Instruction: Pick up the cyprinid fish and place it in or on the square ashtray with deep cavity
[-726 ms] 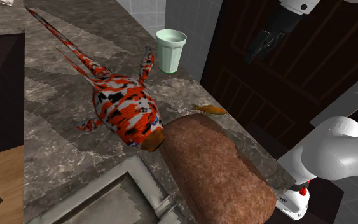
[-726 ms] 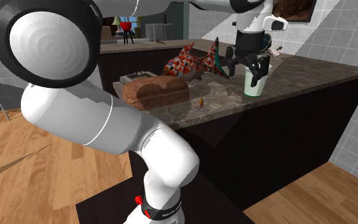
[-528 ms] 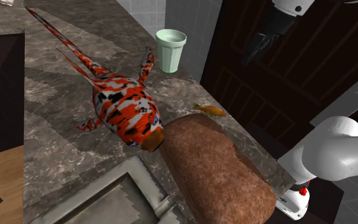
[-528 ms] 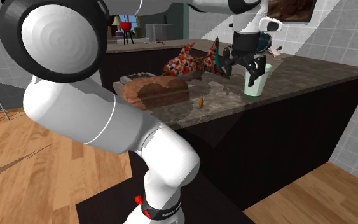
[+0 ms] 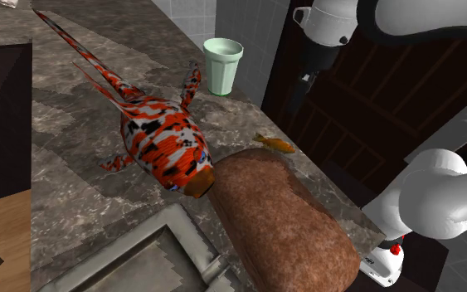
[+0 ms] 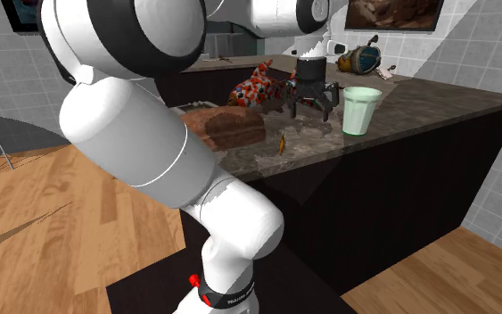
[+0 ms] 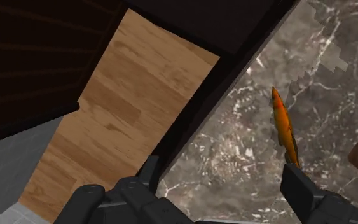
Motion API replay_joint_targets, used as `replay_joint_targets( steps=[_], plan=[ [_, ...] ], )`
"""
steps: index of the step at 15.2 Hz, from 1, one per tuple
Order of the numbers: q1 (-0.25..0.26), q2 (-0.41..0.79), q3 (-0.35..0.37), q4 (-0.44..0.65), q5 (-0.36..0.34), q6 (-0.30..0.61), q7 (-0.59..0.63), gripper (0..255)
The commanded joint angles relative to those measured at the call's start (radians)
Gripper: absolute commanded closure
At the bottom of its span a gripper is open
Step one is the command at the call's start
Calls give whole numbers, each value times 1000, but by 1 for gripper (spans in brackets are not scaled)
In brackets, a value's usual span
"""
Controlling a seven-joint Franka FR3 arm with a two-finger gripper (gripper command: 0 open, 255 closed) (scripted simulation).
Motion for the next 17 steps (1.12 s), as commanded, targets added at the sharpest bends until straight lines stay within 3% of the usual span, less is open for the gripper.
replay_joint_targets(
  steps=[1, 7, 17],
  plan=[
    [35, 32, 46, -10, -15, 14, -24, 0],
    [126, 122, 168, -30, -67, 39, -92, 0],
    [125, 128, 165, -128, -71, 143, -89, 0]
  ],
)
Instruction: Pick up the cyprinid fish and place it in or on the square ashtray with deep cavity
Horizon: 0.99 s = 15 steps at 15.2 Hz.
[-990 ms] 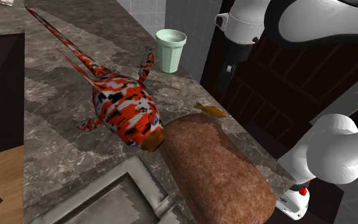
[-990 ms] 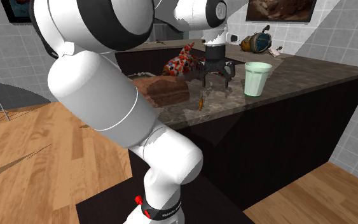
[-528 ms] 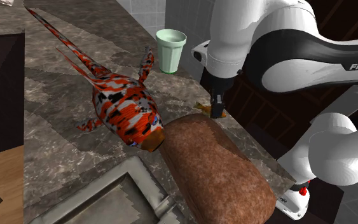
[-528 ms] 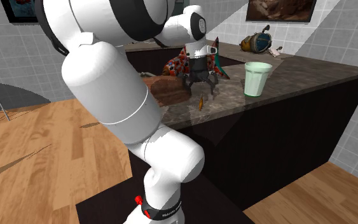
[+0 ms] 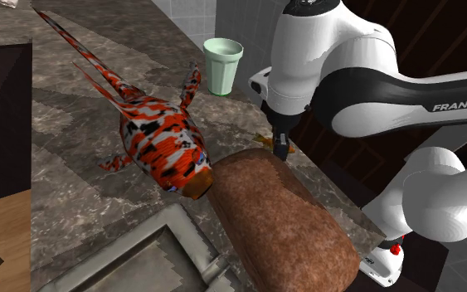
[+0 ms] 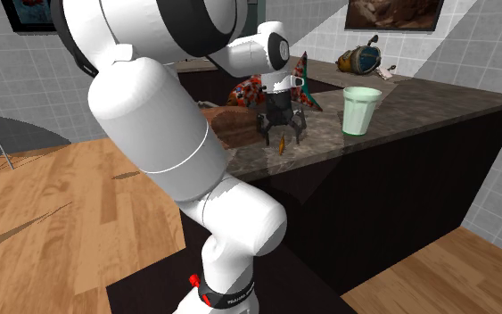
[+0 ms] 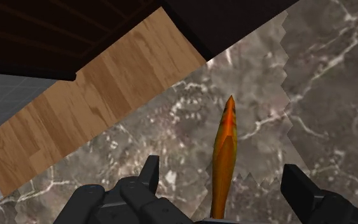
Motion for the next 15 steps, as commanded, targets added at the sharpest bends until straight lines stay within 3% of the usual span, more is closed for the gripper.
replay_joint_targets(
  steps=[1, 5, 6, 15],
  plan=[
    [1, 3, 2, -5, 0, 5, 1, 0],
    [1, 3, 1, -5, 0, 5, 1, 0],
    [1, 3, 1, -5, 0, 5, 1, 255],
    [1, 3, 2, -5, 0, 5, 1, 255]
  ],
)
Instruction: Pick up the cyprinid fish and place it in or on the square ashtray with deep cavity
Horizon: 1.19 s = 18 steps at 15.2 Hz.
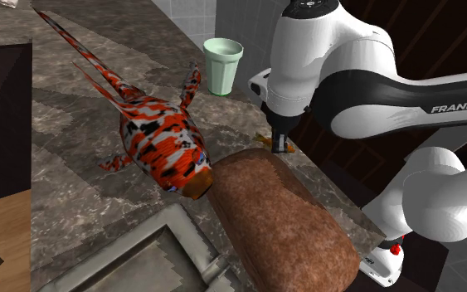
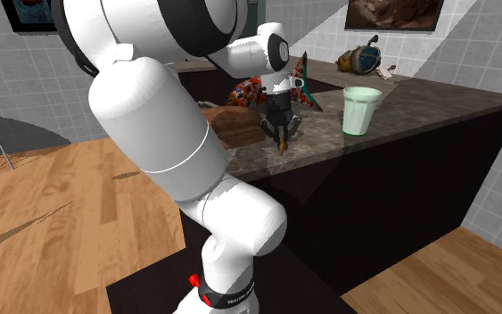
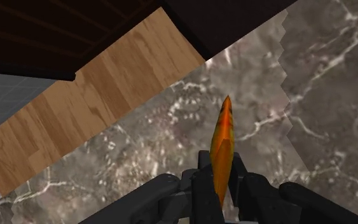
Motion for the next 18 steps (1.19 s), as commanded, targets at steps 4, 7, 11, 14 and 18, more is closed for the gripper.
replay_joint_targets(
  steps=[4, 7, 11, 14, 18],
  plan=[
    [-1, -13, -7, 43, 0, -56, -10, 255],
    [-1, -20, -11, 78, 0, -97, -17, 255],
    [-3, -26, -17, 127, -1, -151, -26, 255],
    [-4, -28, -20, 165, -3, -191, -33, 255],
    [-7, -28, -24, 219, -5, -244, -40, 255]
  ],
)
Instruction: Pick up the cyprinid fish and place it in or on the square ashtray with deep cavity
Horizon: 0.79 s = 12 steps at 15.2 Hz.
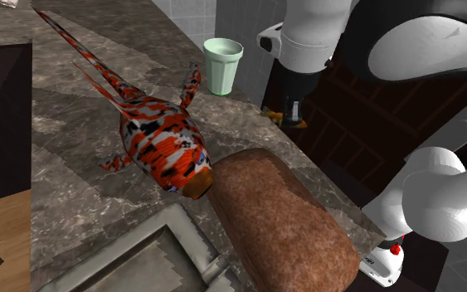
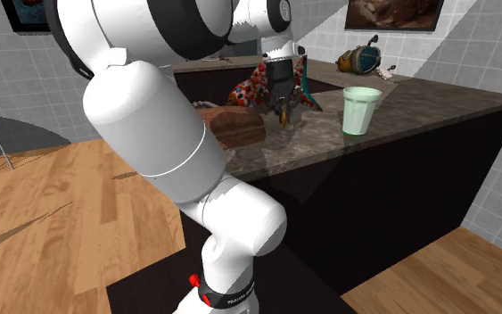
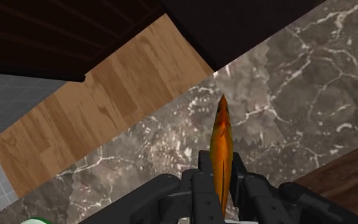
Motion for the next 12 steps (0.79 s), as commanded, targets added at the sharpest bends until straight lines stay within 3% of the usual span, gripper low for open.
replay_joint_targets(
  steps=[1, 5, 12],
  plan=[
    [-1, 0, -2, 27, -1, -27, -4, 255],
    [-4, 4, -5, 79, -4, -74, -11, 255],
    [32, 128, 140, 206, 36, -96, 172, 255]
  ],
)
